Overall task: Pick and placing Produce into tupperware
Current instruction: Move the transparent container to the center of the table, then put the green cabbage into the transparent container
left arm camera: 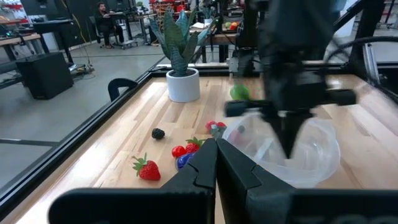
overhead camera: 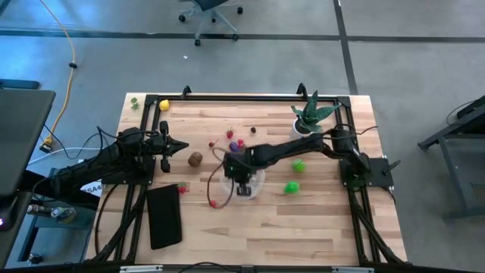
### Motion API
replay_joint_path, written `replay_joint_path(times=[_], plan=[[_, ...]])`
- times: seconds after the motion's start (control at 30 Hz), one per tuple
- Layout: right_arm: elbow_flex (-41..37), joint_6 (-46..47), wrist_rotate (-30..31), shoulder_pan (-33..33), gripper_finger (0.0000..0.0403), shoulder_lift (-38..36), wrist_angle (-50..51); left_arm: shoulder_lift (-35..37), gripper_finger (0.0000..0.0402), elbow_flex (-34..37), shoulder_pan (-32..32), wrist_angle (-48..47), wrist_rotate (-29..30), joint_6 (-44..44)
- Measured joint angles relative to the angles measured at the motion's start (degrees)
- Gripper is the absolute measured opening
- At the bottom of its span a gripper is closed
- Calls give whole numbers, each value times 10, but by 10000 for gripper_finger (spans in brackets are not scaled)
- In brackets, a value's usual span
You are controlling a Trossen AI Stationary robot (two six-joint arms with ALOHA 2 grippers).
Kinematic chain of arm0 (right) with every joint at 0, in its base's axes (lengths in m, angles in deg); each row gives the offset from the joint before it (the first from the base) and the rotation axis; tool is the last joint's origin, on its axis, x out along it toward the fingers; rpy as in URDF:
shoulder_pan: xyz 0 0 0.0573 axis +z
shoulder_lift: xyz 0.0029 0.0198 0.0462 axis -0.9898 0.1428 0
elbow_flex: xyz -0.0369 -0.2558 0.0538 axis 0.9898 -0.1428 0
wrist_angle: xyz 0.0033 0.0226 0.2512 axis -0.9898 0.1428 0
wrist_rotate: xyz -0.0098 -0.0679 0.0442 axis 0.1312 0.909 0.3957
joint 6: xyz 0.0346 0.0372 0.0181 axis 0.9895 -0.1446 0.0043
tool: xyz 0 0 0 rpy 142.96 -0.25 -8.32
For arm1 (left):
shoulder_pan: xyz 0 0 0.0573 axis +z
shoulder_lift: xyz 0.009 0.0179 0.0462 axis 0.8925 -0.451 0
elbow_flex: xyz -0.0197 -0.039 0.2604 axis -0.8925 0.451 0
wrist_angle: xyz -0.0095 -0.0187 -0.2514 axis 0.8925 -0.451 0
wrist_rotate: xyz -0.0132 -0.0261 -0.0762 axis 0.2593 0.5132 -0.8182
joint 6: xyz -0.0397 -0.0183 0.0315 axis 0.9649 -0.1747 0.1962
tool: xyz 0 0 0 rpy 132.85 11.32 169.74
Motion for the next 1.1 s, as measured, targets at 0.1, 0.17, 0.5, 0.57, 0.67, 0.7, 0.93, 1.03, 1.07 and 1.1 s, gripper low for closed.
replay_joint_path(times=[0.1,0.17,0.5,0.57,0.67,0.7,0.93,1.03,1.07,1.1], plan=[[0,0,-2,32,0,0,9,0,1,0,0,0,0,0],[0,3,-4,52,0,0,16,0,1,0,0,0,0,0],[0,50,-5,114,0,0,48,0,1,0,0,0,0,0],[0,58,2,118,0,0,48,0,1,0,0,0,0,0],[0,72,6,117,0,-1,48,0,1,0,0,0,0,0],[0,77,10,114,0,-1,48,0,1,0,0,0,0,0],[0,99,96,106,0,-38,100,0,1,0,0,0,0,0],[0,126,162,106,0,-71,163,0,1,0,0,-1,0,0],[0,141,183,105,0,-83,184,0,1,0,0,-1,-1,0],[0,158,205,105,0,-96,208,0,1,0,0,-1,-1,0]])
